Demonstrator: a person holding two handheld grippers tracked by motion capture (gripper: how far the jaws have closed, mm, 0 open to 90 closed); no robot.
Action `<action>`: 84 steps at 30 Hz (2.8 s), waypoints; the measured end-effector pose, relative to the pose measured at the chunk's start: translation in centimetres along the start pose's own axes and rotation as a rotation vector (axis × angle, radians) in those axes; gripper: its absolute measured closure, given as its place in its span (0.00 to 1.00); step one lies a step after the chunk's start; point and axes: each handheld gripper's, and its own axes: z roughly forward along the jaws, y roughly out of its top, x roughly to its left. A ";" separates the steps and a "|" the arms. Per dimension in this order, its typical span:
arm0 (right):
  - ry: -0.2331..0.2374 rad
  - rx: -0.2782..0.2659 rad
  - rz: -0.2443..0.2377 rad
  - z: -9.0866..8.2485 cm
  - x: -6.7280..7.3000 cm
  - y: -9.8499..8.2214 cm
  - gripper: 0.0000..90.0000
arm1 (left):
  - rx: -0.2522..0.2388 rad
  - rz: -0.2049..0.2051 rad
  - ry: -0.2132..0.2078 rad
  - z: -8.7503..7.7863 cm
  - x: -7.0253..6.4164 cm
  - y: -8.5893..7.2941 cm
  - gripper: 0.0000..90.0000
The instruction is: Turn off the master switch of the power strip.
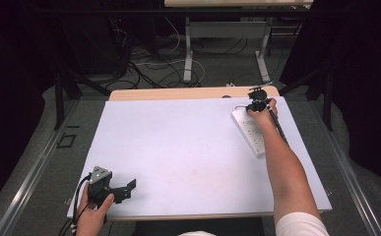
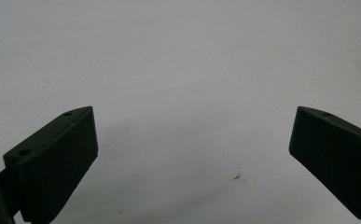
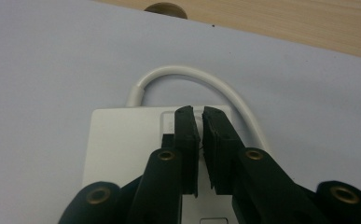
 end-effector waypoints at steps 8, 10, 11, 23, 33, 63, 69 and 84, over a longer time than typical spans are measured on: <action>-0.009 0.022 -0.010 -0.6 0.1 0.0 0.84 | -0.013 0.004 -0.004 0.1 -0.1 0.1 0.01; -0.018 0.022 -0.018 -0.9 0.3 0.1 0.81 | -0.012 0.008 -0.005 0.1 -0.2 0.1 0.01; -0.023 0.024 -0.024 -1.0 0.3 0.1 0.80 | -0.010 0.008 -0.005 0.1 -0.2 0.1 0.01; -0.012 0.048 -0.022 -1.7 0.3 0.1 0.69 | -0.007 0.019 -0.016 0.3 -0.4 0.3 0.01; -0.015 0.066 -0.022 -2.1 0.3 -0.7 0.55 | 0.001 0.041 -0.029 0.4 -0.4 0.4 0.01; 0.026 0.013 0.005 -5.6 1.2 -1.3 0.00 | 0.001 0.071 -0.053 0.6 -0.8 0.6 0.01; 0.053 0.011 -0.014 -6.4 2.0 -1.4 0.00 | 0.001 0.072 -0.053 0.7 -0.8 0.6 0.01; 0.086 0.003 -0.088 -9.3 4.3 -2.4 0.00 | 0.001 0.071 -0.057 0.6 -0.9 0.6 0.01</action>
